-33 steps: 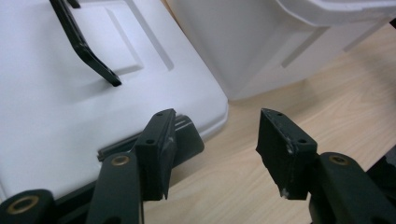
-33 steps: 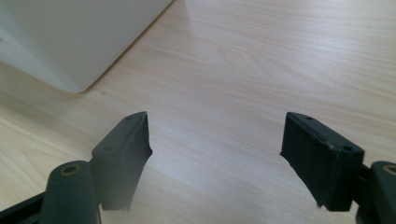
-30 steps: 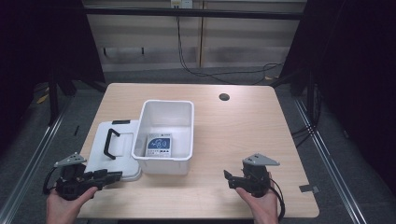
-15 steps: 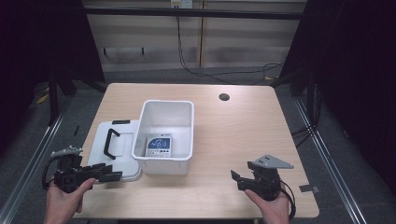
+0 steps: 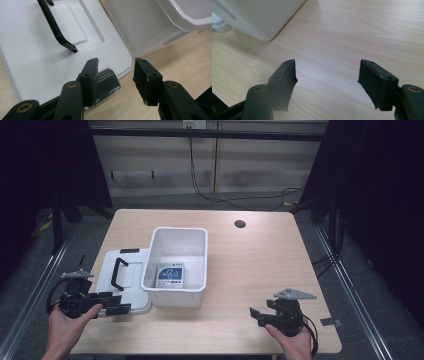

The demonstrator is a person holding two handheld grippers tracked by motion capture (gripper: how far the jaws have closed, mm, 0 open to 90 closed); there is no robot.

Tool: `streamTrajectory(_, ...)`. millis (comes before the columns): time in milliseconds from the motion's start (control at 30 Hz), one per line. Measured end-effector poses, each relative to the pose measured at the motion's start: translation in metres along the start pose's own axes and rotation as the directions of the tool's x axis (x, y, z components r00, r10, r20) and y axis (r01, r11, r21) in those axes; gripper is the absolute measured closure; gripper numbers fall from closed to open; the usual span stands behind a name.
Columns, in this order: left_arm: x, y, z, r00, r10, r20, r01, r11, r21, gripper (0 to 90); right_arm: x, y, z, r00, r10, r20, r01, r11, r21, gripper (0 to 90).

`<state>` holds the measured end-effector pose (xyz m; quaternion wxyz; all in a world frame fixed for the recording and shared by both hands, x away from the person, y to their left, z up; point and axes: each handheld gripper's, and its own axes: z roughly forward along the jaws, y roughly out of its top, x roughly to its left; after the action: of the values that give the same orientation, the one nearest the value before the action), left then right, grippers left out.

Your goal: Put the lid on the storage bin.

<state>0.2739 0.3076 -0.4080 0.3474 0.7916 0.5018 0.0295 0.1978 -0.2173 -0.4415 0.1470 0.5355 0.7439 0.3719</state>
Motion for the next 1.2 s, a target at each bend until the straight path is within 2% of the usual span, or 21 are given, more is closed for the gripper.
streamTrajectory(100,0.002,0.004,-0.001,1.0,0.008,-0.005,-0.008,0.9999,0.01,53.9,0.004,0.002,0.002,0.9998,-0.019,0.006,0.019,1.0,-0.002,29.7)
streamTrajectory(167,0.005,0.007,-0.003,1.0,0.003,-0.009,-0.003,0.9999,0.012,53.1,0.005,0.002,0.003,0.9999,-0.013,0.005,0.013,1.0,0.004,29.6)
streamTrajectory(233,0.006,0.014,-0.003,0.9986,0.0,-0.052,0.002,0.9993,0.037,51.1,0.009,0.002,0.003,0.9997,-0.022,0.006,0.022,1.0,-0.019,29.6)
streamTrajectory(333,0.008,0.021,-0.002,0.9987,-0.008,-0.051,0.011,0.9986,0.052,49.8,0.013,0.003,0.003,0.999,-0.045,0.007,0.045,0.999,-0.022,29.6)
streamTrajectory(500,0.012,0.029,-0.002,0.9987,-0.026,-0.043,0.029,0.9981,0.054,47.2,0.011,0.003,0.003,0.9994,-0.036,0.0,0.036,0.999,-0.021,29.6)
streamTrajectory(533,0.014,0.032,-0.003,0.9996,-0.023,-0.019,0.024,0.9983,0.054,46.7,0.01,0.003,0.002,0.9995,-0.03,0.004,0.03,0.999,-0.023,29.6)
streamTrajectory(567,0.014,0.032,-0.003,0.9996,-0.023,-0.019,0.024,0.9983,0.054,46.7,0.01,0.003,0.002,0.9995,-0.03,0.004,0.03,0.999,-0.023,29.6)
streamTrajectory(700,0.018,0.039,-0.002,0.9991,-0.038,-0.016,0.04,0.995,0.092,49.1,0.01,0.003,0.003,0.9995,-0.031,0.004,0.031,0.999,-0.016,29.6)
streamTrajectory(933,0.018,0.055,0.003,0.9978,-0.032,-0.059,0.041,0.9866,0.158,51.1,0.01,0.003,0.002,0.9995,-0.032,0.003,0.033,0.999,-0.018,29.6)
streamTrajectory(1200,0.023,0.066,0.007,0.9943,-0.041,-0.099,0.059,0.9796,0.192,51.1,0.01,0.002,0.002,0.9995,-0.032,-0.002,0.032,0.999,-0.016,29.3)
